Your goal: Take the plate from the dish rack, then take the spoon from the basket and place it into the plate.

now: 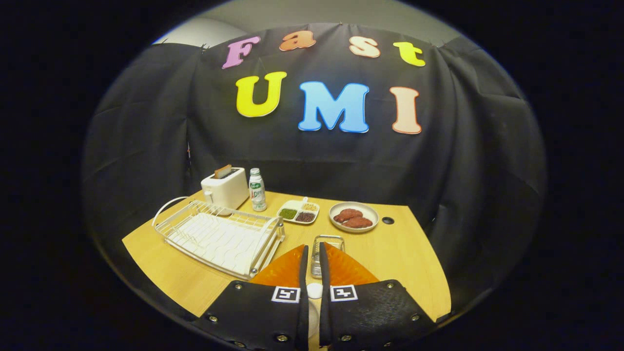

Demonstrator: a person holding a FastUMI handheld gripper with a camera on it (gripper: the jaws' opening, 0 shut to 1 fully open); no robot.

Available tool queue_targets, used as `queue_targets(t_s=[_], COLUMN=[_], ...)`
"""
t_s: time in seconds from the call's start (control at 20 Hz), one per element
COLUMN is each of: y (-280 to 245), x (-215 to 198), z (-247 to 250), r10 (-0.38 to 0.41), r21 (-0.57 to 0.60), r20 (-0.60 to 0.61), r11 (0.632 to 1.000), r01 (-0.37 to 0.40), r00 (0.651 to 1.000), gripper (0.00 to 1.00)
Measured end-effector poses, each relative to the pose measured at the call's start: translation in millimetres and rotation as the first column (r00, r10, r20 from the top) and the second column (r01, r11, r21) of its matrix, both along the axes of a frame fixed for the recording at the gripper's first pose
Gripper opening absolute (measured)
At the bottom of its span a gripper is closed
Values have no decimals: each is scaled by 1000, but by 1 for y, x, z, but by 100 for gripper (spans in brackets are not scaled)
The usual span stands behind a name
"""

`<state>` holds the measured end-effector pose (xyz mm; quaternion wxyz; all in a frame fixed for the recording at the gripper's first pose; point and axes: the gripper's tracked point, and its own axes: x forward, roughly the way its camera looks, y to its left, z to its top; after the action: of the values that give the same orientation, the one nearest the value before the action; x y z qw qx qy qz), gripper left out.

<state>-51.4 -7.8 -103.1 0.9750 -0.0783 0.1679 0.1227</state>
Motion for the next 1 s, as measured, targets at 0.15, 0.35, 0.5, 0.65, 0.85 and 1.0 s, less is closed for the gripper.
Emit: queue_targets(t_s=[0.15,0.35,0.5,0.65,0.85,1.0], y=[23,45,60,72,87,99], x=[-8,-9,-6,-2,4,3], z=[-26,-52,-61,-72,-77,-78], r10=[64,123,170,209,249,302], r21=[3,-3,-17,-24,-15,-3], r20=[-48,-104,-122,-139,-143,-124], r11=[998,992,985,977,967,952], r01=[-64,-124,-174,-214,-253,-305], r00=[997,987,978,968,958,945], gripper=[8,8,8,8,9,8])
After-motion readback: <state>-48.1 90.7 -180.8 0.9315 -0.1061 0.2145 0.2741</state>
